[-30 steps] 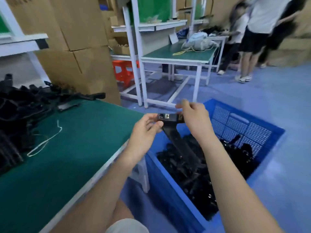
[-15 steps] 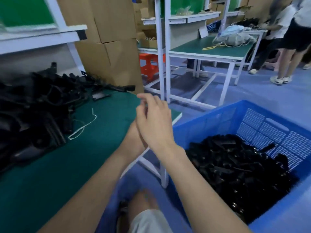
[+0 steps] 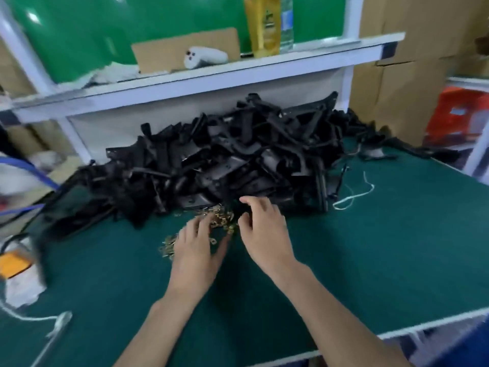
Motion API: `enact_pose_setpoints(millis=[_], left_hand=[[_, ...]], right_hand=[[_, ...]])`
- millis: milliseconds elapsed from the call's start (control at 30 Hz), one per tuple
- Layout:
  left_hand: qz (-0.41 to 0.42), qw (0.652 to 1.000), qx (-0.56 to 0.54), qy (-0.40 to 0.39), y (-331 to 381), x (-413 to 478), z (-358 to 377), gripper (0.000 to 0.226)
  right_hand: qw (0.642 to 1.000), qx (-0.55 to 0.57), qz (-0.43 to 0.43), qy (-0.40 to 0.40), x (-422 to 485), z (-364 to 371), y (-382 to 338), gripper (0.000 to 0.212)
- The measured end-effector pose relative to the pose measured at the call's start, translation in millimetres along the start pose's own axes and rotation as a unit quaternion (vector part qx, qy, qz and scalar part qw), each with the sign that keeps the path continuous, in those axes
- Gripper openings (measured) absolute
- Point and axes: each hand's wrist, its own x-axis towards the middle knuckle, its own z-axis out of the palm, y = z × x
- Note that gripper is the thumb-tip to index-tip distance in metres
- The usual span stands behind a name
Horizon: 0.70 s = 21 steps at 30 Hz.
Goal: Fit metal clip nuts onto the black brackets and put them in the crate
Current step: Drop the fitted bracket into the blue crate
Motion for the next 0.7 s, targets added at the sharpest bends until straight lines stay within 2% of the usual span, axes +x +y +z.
enact_pose_setpoints(millis=[67, 133, 200, 300, 367, 467, 567, 700], left_hand=[[-0.061, 0.993, 0.089, -0.039, -23.6, 0.3, 2.1, 0.074], [-0.112, 0.984, 0.107, -0.082, -36.7, 9.4, 5.0, 0.086], [-0.122, 0.982, 0.105, -0.103, -43.7, 22.4, 10.1, 0.088], [-0.096, 0.984, 0.115, -0.095, -46.0, 43.1, 15.0, 0.077], [-0.086, 0.986, 0.115, -0.085, -48.5, 50.9, 16.9, 0.064], [-0.075, 0.990, 0.102, -0.068, -51.0, 52.8, 17.6, 0.048], [-0.061, 0.993, 0.087, -0.047, -52.7, 52.5, 16.2, 0.034], [-0.050, 0.993, 0.097, -0.034, -50.8, 52.6, 12.5, 0.027]], right_hand=[[0.999, -0.036, 0.005, -0.015, 5.6, 21.4, 3.4, 0.040], [0.998, -0.062, 0.008, -0.010, 13.5, 37.1, 5.6, 0.043], [0.997, -0.080, 0.004, 0.018, 24.2, 47.3, 5.4, 0.046], [0.991, -0.116, -0.021, 0.058, 43.5, 57.6, 4.1, 0.051], [0.988, -0.140, -0.025, 0.051, 54.4, 63.4, 5.4, 0.053], [0.982, -0.177, -0.031, 0.053, 60.9, 69.8, 8.4, 0.043], [0.981, -0.154, -0.054, 0.102, 60.5, 68.3, 6.1, 0.031], [0.984, -0.080, -0.064, 0.146, 56.5, 52.4, -4.1, 0.025]])
